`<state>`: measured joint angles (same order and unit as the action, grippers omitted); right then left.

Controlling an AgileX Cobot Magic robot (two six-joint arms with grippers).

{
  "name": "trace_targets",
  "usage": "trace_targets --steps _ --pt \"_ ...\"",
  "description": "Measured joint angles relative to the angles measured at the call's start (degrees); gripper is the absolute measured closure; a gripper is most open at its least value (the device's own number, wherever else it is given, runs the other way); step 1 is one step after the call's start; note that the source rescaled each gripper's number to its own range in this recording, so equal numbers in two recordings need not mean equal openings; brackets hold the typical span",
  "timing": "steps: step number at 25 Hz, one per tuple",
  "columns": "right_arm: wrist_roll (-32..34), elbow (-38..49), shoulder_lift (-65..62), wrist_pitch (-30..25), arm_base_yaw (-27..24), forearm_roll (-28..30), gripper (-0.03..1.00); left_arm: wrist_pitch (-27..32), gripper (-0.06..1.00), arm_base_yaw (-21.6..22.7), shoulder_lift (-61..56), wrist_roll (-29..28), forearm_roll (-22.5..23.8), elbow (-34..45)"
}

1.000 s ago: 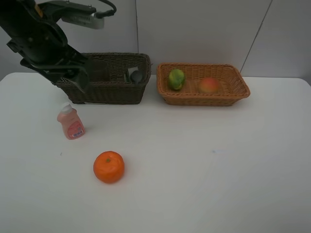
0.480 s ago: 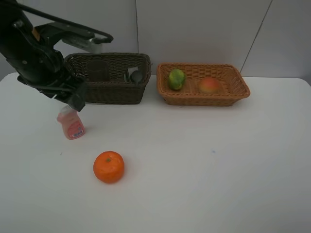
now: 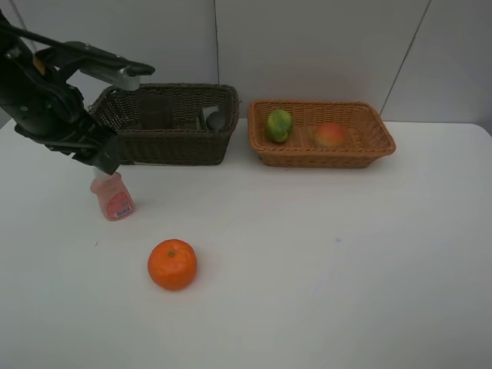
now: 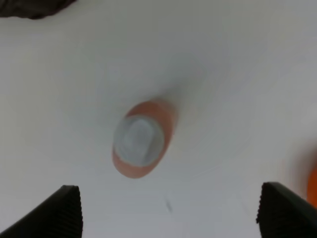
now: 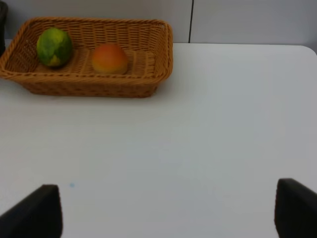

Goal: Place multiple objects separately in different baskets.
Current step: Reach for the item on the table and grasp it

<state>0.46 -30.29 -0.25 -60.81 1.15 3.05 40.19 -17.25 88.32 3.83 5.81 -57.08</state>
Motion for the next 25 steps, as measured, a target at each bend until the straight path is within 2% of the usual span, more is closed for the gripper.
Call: trace_targets --steps 5,14,21,23,24,25 --pt "0.0 0.0 0.0 0.0 0.0 0.0 0.1 -3.2 0.03 1.8 2.5 0.6 0.1 0.1" --pt "0.0 0.0 0.0 0.0 0.0 0.0 0.1 -8.8 0.03 1.8 13.0 1.7 0.1 0.2" --pt "0.0 0.0 0.0 0.0 0.0 0.0 0.1 -10.2 0.04 1.8 17.4 1.7 0.1 0.2" --pt "0.0 0.0 0.0 0.0 0.0 0.0 0.1 -10.8 0.16 1.8 17.5 1.7 0.1 0.2" --pt "0.0 0.0 0.0 0.0 0.0 0.0 0.1 -11.1 0.26 1.8 17.5 1.7 0.1 0.2" --pt "0.0 0.0 0.0 0.0 0.0 0.0 0.1 -11.3 0.41 1.8 17.5 1.7 0.1 0.2"
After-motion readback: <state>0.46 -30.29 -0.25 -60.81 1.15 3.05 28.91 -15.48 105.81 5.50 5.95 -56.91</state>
